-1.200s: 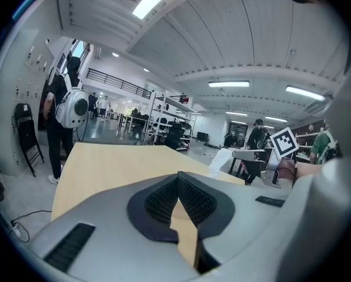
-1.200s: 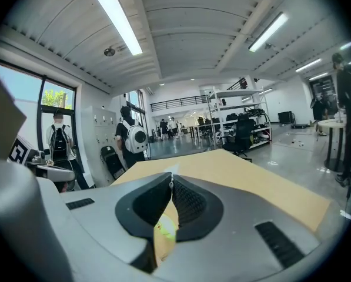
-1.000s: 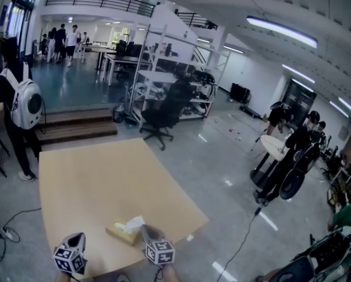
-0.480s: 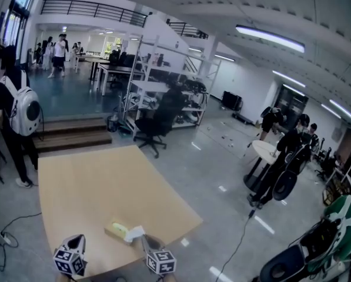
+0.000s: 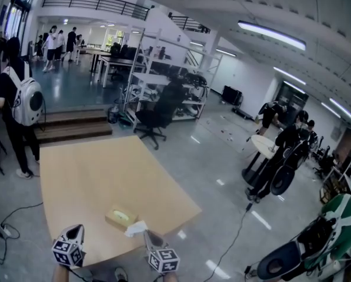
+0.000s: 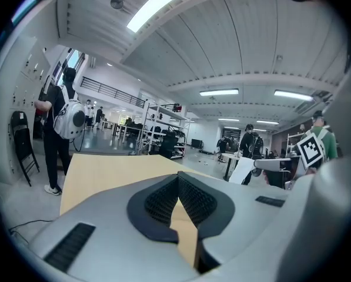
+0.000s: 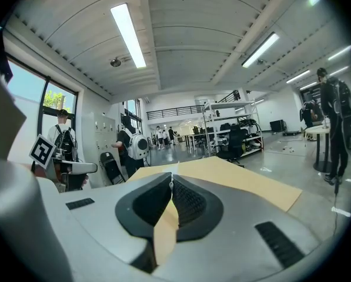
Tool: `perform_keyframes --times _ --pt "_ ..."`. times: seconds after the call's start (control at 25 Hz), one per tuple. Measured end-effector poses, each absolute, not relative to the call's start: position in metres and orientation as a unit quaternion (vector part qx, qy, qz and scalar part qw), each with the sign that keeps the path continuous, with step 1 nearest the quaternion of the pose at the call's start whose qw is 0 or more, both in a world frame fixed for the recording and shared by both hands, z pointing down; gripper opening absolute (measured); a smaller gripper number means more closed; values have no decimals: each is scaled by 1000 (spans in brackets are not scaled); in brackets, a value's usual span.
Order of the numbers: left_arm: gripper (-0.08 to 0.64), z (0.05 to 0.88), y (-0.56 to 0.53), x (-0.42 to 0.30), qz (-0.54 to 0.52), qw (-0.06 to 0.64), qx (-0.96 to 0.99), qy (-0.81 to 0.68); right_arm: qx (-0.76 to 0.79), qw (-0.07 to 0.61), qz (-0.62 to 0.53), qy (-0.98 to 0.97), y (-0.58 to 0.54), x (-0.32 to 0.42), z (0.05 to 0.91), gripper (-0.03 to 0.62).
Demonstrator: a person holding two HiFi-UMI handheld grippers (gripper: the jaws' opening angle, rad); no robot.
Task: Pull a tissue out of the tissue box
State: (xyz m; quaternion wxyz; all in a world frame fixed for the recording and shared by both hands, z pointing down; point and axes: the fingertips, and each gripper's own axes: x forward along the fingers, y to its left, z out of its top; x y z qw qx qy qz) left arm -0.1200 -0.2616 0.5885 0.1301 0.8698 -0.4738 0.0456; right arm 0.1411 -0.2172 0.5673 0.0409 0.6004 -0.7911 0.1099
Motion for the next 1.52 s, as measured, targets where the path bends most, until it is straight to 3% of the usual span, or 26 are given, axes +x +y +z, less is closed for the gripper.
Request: perform_keyframes --times 1.52 --pt "6 574 -254 -114 47 126 871 -473 591 38 108 -799 -217 141 561 3"
